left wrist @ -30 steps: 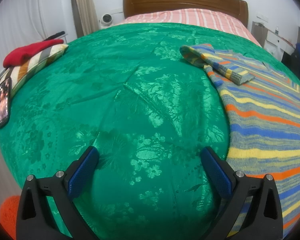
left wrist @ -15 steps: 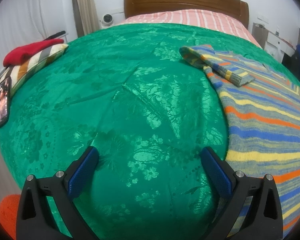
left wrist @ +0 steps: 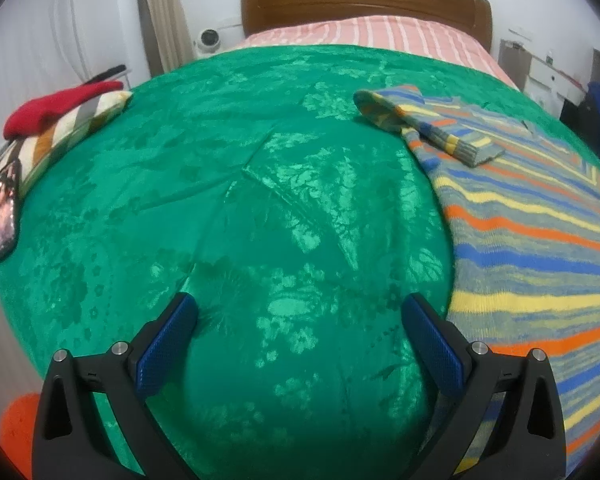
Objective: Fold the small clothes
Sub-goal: 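Carry the sleeve across the sweater body with the right gripper and release, then grasp the grey cuff of the other sleeve with the left gripper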
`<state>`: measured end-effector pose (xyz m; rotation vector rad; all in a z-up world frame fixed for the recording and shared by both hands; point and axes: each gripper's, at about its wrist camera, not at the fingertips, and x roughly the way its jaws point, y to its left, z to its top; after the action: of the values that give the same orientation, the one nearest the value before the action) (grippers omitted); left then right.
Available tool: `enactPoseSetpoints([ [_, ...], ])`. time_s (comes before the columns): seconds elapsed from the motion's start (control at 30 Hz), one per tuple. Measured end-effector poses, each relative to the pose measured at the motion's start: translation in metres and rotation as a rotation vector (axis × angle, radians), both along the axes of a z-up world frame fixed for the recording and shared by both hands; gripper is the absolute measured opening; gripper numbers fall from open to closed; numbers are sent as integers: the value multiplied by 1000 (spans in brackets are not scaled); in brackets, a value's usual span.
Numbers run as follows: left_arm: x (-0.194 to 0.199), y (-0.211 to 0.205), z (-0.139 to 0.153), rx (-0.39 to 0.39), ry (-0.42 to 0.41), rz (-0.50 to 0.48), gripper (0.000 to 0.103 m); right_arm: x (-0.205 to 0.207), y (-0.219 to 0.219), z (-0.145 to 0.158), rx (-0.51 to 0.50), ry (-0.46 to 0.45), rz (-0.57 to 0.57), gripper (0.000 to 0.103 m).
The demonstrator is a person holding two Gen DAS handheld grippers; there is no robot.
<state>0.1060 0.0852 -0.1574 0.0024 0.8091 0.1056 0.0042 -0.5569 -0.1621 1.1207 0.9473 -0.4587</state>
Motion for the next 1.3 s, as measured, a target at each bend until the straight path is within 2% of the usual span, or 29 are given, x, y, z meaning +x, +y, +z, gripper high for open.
enactPoseSetpoints([
  [0.1,0,1,0,-6,3,2,103,-4,1,7,-12,-22,26,10],
  [0.13,0,1,0,-6,2,5,103,-10,4,11,-40,-21,44,14],
  [0.2,0,0,0,0,-1,7,103,-23,15,25,-138,13,74,16],
  [0.3,1,-1,0,2,-3,6,103,-44,35,42,-279,22,96,27],
  [0.37,2,0,-1,-4,-3,7,103,-62,53,52,-394,15,95,47],
  [0.43,3,0,-2,-8,-3,8,103,-81,78,60,-525,-5,75,56],
  [0.63,2,0,-3,-4,-8,13,103,-101,154,59,-732,-119,92,59],
  [0.7,1,-1,-3,-1,-9,16,103,-95,170,67,-771,-174,143,60],
  [0.77,1,-2,-3,-1,-8,16,103,-88,183,76,-816,-237,190,73],
  [0.8,1,-2,-3,-2,-8,17,103,-86,190,78,-844,-247,205,75],
  [0.87,1,-2,-3,-2,-8,17,103,-82,201,75,-869,-249,239,76],
  [0.97,1,-1,-2,0,-5,14,103,-80,209,68,-853,-238,278,76],
  [1.07,-3,-3,11,39,-9,2,102,-76,212,65,-856,-235,284,76],
  [1.17,-10,-16,44,59,-109,-89,102,-76,213,63,-856,-239,293,76],
  [1.23,-4,-40,67,72,-131,-244,102,-76,215,61,-854,-241,310,76],
  [1.3,7,-70,79,146,-125,-411,102,-73,217,58,-845,-243,331,76],
])
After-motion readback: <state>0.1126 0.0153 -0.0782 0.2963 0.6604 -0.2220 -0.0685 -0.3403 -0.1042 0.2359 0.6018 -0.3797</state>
